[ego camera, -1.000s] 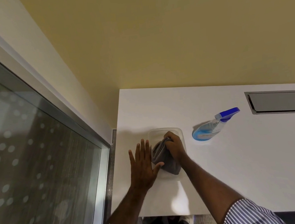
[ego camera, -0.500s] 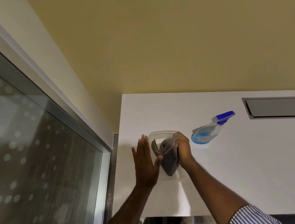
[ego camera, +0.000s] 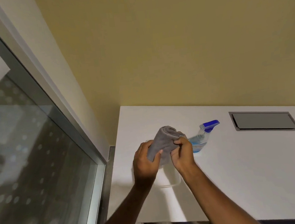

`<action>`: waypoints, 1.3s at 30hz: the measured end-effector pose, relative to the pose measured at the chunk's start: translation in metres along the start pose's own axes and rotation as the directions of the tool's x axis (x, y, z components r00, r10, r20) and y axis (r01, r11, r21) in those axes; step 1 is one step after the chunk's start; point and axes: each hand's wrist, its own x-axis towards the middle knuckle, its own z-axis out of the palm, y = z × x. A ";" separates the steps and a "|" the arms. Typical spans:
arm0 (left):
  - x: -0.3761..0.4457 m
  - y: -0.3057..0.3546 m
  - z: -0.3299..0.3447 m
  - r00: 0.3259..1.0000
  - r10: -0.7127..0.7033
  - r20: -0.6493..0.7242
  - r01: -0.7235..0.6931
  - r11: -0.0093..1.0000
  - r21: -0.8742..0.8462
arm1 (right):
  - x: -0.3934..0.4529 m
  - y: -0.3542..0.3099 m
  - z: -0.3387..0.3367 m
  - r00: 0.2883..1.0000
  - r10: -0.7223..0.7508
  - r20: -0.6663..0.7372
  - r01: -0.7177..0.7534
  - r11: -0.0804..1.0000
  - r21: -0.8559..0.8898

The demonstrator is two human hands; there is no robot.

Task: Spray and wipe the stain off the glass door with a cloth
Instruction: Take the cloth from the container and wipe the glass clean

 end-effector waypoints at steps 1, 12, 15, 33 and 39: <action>0.004 0.005 -0.006 1.000 -0.017 0.011 0.017 0.999 -0.029 | -0.005 -0.007 0.000 1.000 -0.012 0.028 0.014 0.994 -0.107; -0.001 0.071 -0.077 0.980 0.169 0.103 -0.194 0.928 0.318 | -0.066 -0.080 0.008 0.320 -0.012 0.947 0.915 -0.255 -0.312; -0.024 0.094 -0.094 0.951 0.285 0.119 -0.309 0.855 0.417 | -0.086 -0.085 0.018 0.212 0.118 0.970 0.907 -0.394 -0.150; -0.262 0.144 -0.228 0.863 0.327 -0.384 -0.029 0.792 0.609 | -0.233 0.023 0.044 -0.326 -0.048 0.944 0.896 0.302 0.325; -0.364 0.181 -0.268 0.730 0.328 -0.600 0.123 0.800 0.587 | -0.326 0.067 0.044 -0.396 -0.030 0.918 0.771 0.532 0.350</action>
